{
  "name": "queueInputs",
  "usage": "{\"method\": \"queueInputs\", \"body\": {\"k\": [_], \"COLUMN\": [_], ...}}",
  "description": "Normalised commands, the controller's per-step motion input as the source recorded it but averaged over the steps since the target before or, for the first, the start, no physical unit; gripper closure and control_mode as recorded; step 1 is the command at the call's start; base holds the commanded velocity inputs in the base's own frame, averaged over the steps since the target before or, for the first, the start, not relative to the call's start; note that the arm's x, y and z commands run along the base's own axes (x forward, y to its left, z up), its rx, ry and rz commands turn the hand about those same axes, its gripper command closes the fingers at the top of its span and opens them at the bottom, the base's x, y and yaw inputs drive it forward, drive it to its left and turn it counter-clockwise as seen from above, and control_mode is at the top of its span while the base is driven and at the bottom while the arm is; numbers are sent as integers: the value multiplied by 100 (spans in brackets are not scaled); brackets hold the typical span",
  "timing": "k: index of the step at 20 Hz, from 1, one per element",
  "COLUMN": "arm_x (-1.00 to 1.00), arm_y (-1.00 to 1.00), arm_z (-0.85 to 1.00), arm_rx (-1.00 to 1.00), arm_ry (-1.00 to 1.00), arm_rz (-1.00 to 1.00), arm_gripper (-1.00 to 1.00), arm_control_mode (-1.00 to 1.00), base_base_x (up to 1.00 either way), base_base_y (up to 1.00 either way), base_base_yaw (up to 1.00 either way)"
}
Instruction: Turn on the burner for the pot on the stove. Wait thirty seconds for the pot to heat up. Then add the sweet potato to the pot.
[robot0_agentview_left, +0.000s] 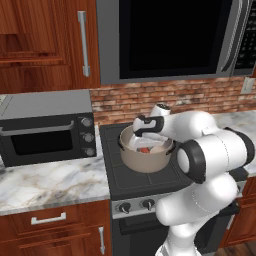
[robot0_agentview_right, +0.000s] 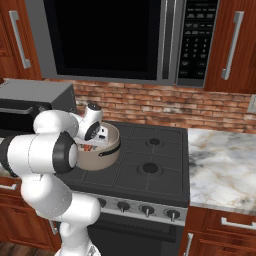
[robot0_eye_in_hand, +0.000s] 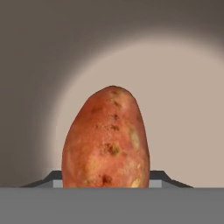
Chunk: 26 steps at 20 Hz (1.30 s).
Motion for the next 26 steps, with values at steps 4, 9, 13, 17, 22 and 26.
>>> {"method": "queueInputs", "body": {"k": [4,9,13,17,22,26], "arm_x": [11,10,4,0,0,0], "arm_y": [0,0,0,0,0,0], "arm_z": [-15,-12,-6,0,0,0], "arm_rx": [0,0,0,0,1,1], "arm_ry": [0,-3,-5,-6,-3,-1], "arm_rz": [0,0,0,0,0,0], "arm_gripper": [100,100,-100,-100,-100,-100], "arm_control_mode": [-100,-100,-100,-100,-100,-100], "base_base_x": [0,0,0,0,0,0], "base_base_y": [0,0,0,0,0,0], "base_base_yaw": [0,0,0,0,0,0]}}
